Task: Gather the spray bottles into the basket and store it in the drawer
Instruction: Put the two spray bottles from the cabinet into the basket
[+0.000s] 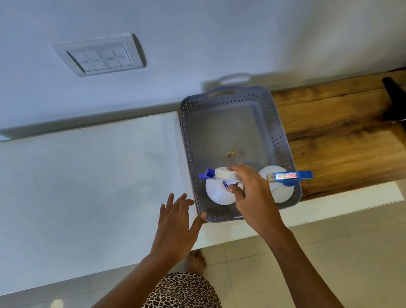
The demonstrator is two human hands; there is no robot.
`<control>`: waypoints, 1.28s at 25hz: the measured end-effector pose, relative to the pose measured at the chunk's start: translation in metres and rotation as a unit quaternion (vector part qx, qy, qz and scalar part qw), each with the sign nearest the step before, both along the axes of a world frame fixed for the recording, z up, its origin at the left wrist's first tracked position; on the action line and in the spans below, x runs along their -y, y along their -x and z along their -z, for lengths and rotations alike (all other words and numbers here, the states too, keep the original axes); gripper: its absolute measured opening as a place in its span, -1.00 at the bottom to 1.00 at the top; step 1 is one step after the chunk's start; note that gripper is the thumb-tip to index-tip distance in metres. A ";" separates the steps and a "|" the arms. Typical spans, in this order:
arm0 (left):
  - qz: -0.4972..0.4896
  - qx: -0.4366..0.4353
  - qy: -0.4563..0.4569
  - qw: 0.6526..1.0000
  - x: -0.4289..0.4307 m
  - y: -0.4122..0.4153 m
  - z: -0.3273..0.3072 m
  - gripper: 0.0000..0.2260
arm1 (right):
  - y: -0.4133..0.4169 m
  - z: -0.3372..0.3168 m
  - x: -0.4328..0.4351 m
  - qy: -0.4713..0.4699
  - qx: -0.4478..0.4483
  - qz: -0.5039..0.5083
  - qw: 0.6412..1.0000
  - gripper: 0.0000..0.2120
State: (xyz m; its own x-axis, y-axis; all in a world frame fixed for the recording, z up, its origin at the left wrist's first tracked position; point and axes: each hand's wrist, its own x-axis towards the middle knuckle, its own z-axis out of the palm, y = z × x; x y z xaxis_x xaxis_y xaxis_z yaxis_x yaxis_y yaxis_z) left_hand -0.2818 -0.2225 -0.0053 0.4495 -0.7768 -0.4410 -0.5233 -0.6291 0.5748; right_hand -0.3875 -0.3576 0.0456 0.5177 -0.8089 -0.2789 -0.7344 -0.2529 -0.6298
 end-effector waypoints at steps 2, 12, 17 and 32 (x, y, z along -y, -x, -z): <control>0.002 -0.001 0.006 1.000 -0.008 0.000 -0.006 -0.59 | 0.001 -0.004 -0.007 0.026 0.002 -0.009 1.000 -0.53; 0.094 -0.012 0.065 0.993 -0.067 0.014 -0.073 -0.68 | 0.044 -0.072 -0.109 0.107 0.055 0.070 0.990 -0.61; 0.186 -0.011 0.110 0.976 -0.074 0.049 -0.109 -0.73 | 0.107 -0.106 -0.163 0.136 0.067 0.147 0.977 -0.67; 0.397 -0.018 0.061 0.916 -0.029 0.334 -0.063 -0.76 | 0.421 -0.009 -0.223 -0.056 -0.027 0.356 0.932 -0.70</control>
